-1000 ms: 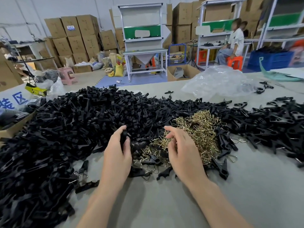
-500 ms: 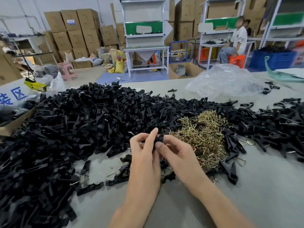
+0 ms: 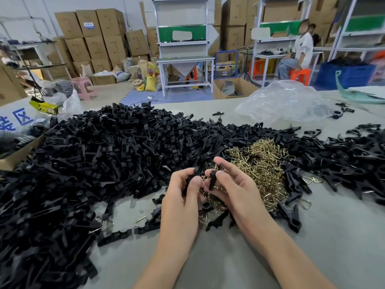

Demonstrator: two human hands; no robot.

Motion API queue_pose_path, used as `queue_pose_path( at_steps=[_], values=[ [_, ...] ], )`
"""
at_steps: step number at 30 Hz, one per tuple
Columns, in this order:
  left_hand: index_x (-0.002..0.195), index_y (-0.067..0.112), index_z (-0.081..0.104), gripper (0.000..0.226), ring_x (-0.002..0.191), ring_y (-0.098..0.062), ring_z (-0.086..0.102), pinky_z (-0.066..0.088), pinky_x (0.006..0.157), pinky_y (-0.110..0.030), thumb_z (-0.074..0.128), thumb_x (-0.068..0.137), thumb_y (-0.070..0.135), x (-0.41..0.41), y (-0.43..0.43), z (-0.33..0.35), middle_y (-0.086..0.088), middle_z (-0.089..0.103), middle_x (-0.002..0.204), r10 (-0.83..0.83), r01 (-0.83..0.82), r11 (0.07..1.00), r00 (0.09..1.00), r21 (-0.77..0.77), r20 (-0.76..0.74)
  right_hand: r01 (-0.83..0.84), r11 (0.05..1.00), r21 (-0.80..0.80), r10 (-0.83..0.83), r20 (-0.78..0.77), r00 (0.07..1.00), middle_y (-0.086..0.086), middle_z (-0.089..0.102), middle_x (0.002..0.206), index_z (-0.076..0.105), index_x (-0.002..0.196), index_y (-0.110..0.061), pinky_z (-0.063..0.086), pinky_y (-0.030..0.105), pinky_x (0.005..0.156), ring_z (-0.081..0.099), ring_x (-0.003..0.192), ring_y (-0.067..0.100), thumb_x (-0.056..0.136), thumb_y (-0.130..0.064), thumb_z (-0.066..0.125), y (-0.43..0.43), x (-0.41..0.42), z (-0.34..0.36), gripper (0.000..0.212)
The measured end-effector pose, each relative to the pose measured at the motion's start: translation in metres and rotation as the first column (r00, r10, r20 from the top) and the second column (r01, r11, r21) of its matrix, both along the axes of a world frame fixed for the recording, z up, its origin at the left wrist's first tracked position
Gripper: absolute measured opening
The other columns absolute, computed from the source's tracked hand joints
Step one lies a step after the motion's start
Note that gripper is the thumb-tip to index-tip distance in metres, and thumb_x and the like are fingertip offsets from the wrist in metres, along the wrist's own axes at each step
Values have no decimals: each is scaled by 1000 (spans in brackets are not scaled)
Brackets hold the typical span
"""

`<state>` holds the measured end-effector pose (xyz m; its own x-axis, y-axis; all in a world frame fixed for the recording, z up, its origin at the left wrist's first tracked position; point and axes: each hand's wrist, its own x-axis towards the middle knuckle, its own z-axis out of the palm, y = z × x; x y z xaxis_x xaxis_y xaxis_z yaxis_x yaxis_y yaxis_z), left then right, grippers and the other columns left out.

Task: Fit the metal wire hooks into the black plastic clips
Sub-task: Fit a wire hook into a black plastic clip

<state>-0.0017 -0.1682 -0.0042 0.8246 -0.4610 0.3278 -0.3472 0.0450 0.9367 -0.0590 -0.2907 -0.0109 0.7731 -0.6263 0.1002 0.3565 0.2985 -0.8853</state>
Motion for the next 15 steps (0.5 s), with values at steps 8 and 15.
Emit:
queue_pose_path(
  at_steps=[8,15],
  values=[
    [110,49,71,29,68,-6,63,54,68,-24,50,105,29,7,2,1,8,71,78,-84,69,995,966,-69,-246,-70,996,-59,68,-33,997,6,75,111,74,119,-30,58,32,91,72,106,24,98,-4,60,2,-1,0,36],
    [109,32,72,30,100,0,70,49,81,-8,66,94,6,8,0,2,14,76,103,-71,31,989,960,-147,-271,-120,992,-34,119,-9,993,6,75,103,77,114,-29,59,26,84,73,105,20,97,2,60,4,0,0,40]
  ],
)
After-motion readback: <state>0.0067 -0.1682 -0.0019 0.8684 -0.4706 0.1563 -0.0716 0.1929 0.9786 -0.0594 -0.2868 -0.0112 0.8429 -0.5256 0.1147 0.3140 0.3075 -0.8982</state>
